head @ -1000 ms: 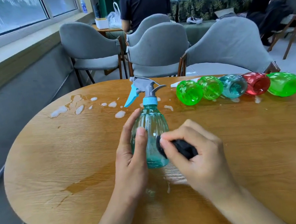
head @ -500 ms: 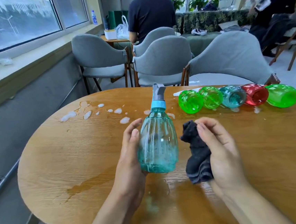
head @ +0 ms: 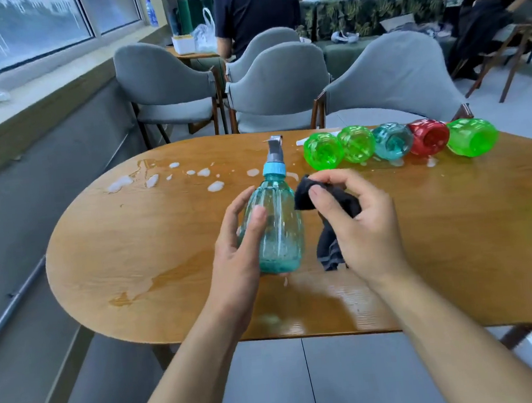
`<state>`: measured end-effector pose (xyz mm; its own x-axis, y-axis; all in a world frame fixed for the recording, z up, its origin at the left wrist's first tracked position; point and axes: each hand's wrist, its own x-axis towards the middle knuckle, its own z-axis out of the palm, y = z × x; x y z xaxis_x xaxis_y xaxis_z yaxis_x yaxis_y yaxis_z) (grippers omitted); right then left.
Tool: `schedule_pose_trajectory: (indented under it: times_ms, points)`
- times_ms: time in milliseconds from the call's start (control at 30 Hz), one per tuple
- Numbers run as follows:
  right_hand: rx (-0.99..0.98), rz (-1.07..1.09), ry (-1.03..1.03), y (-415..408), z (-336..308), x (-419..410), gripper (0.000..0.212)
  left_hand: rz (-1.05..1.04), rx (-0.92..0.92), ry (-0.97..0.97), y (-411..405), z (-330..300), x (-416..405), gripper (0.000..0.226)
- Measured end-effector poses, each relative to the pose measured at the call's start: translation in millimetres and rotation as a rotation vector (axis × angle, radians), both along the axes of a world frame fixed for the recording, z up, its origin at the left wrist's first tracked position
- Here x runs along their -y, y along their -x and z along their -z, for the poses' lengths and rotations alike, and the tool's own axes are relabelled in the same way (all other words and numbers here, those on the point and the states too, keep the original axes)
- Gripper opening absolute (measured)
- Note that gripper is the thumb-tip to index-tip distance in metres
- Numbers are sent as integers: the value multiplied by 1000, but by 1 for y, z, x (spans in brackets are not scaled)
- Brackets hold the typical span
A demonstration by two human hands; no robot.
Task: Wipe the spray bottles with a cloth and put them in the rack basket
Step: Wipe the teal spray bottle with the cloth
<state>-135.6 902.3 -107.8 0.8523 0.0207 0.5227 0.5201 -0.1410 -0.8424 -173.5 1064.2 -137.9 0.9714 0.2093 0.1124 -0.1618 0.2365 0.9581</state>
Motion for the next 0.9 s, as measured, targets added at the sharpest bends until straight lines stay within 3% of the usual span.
schedule_pose_trajectory:
  times_ms: [200, 300, 400, 500, 667, 900]
  points:
    - [301, 90, 261, 9, -7, -2, 18, 16, 97, -58, 21, 1, 13, 47]
    - [266, 139, 322, 3, -3, 3, 15, -15, 60, -6, 25, -2, 18, 45]
    - [184, 191, 257, 2, -6, 12, 11, -34, 27, 39, 29, -5, 18, 41]
    - [152, 56, 104, 13, -11, 8, 12, -28, 59, 32, 34, -5, 19, 42]
    - [187, -9, 251, 24, 0, -3, 20, -46, 48, 24, 36, -3, 25, 43]
    - [299, -201, 377, 41, 16, -13, 17, -164, -18, 226, 24, -10, 11, 44]
